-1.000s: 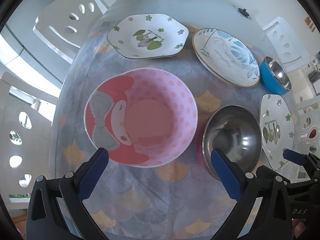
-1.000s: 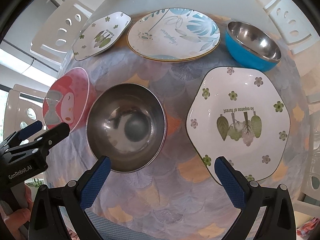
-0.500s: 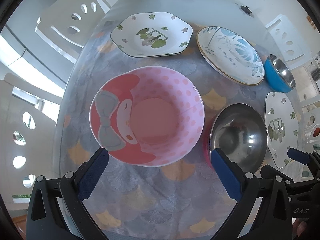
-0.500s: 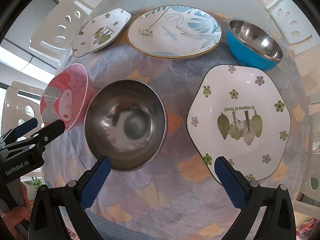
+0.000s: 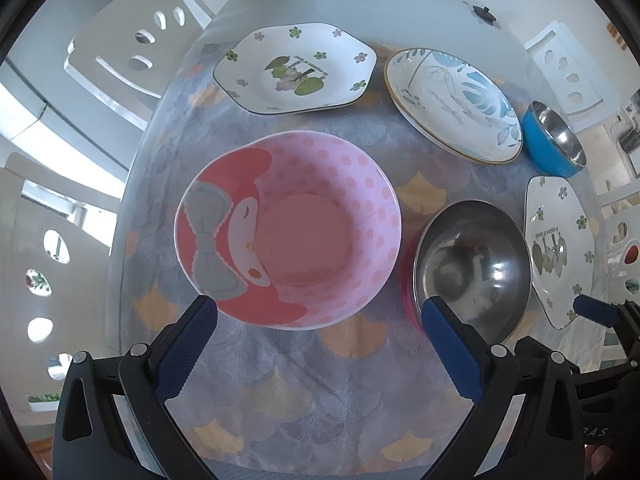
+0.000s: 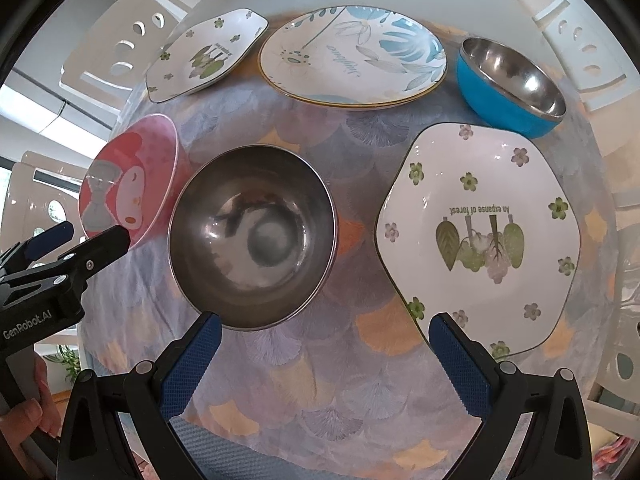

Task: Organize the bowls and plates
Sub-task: 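Move both tools forward over the table toward the plates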

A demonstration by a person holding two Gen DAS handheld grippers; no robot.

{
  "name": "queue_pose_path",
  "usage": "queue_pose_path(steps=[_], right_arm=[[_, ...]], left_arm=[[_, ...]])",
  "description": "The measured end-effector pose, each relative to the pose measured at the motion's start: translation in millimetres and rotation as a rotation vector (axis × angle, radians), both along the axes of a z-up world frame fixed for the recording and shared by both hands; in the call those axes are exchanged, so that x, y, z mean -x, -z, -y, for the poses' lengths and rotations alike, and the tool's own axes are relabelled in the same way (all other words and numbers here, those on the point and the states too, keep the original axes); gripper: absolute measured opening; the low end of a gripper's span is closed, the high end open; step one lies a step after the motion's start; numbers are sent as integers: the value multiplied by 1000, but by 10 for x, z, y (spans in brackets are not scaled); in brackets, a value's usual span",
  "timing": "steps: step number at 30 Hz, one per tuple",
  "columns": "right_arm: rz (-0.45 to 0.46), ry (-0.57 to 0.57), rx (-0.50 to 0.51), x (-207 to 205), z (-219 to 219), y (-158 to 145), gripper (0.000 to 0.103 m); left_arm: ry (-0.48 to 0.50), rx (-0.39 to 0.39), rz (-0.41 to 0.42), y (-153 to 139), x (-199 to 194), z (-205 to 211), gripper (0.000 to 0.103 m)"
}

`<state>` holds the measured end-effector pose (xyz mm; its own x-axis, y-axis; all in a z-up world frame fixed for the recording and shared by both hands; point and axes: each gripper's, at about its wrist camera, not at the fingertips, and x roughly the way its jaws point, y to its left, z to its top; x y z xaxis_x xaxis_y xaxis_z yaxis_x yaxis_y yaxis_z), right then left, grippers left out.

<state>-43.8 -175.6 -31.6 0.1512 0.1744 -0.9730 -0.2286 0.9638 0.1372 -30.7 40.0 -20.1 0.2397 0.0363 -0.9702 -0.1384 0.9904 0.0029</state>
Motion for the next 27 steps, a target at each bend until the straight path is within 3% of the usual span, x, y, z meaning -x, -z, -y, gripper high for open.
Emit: queue_pose_path(steps=[27], right_arm=[[49, 33, -9, 264, 23, -205, 103]], left_arm=[[-5, 8, 36, -139, 201, -103, 102]])
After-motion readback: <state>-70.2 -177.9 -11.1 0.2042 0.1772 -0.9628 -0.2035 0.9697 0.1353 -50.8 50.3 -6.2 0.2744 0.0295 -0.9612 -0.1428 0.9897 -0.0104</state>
